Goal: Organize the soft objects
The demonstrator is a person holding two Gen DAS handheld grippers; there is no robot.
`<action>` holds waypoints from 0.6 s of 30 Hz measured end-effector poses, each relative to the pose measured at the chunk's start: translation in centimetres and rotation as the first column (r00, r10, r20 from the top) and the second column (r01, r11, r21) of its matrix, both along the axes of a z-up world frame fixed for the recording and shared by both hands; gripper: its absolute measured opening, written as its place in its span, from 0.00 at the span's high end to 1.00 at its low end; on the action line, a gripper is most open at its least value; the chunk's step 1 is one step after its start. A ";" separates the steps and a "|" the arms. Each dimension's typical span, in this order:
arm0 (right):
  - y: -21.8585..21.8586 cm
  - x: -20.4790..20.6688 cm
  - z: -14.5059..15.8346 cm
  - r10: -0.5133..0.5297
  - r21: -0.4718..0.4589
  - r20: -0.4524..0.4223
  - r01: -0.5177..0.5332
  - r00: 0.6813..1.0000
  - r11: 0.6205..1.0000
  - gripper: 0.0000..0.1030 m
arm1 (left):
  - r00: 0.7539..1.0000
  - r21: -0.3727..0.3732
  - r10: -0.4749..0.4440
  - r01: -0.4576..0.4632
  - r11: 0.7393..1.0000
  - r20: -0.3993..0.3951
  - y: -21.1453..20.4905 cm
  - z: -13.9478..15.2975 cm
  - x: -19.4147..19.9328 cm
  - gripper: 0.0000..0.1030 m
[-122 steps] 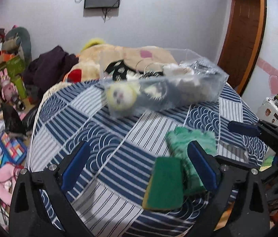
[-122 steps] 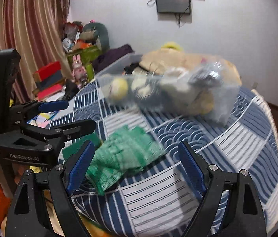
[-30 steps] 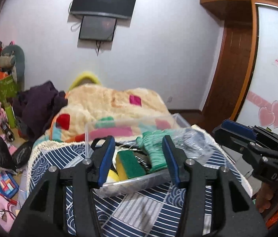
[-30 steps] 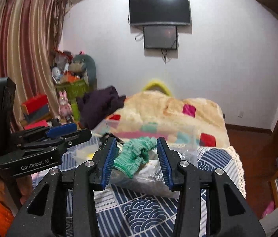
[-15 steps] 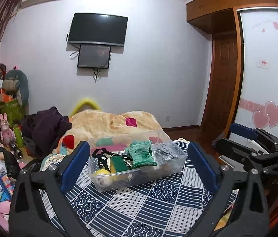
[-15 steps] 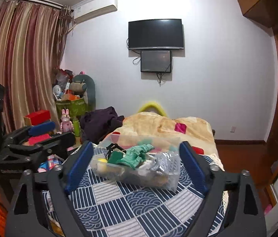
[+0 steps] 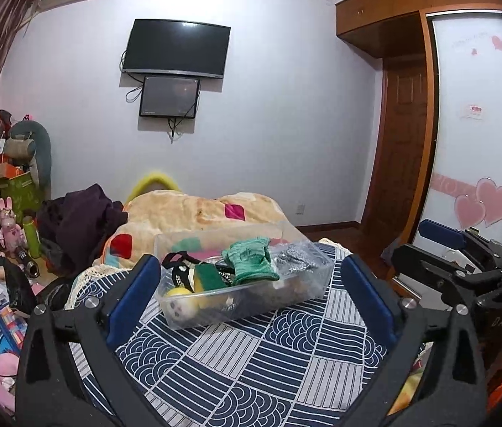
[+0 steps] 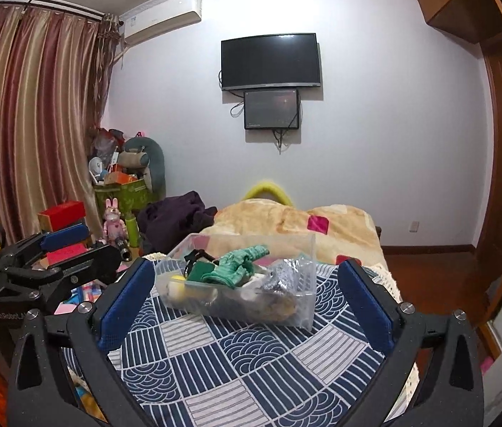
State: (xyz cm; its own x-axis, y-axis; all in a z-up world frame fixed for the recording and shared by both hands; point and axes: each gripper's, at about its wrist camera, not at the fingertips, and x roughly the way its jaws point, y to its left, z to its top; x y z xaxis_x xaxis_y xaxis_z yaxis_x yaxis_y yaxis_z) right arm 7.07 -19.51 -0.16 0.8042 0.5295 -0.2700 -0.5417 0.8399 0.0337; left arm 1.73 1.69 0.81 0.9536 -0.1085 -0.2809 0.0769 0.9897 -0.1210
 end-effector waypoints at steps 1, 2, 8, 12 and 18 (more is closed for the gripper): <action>0.0 0.0 -0.1 0.001 0.000 -0.004 -0.001 1.000 1.000 0.00 | 1.000 -0.003 0.001 -0.001 1.000 -0.004 0.1 -0.1 0.1 0.01; 0.0 0.0 -0.1 0.001 0.001 -0.006 -0.001 1.000 1.000 0.00 | 1.000 -0.005 0.003 -0.003 1.000 -0.006 0.1 -0.2 0.1 0.01; -0.2 -0.1 -0.4 0.002 0.002 -0.021 -0.002 1.000 1.000 0.00 | 1.000 -0.002 0.008 -0.008 1.000 -0.006 0.0 -0.3 0.0 0.01; -0.1 -0.2 -0.4 0.004 -0.002 -0.024 -0.004 1.000 1.000 0.00 | 1.000 0.000 0.008 -0.008 1.000 -0.006 0.0 -0.3 0.0 0.01; -0.1 -0.2 -0.3 0.003 0.003 -0.024 -0.003 1.000 1.000 0.00 | 1.000 -0.001 0.002 -0.002 1.000 0.002 0.1 -0.3 -0.1 0.00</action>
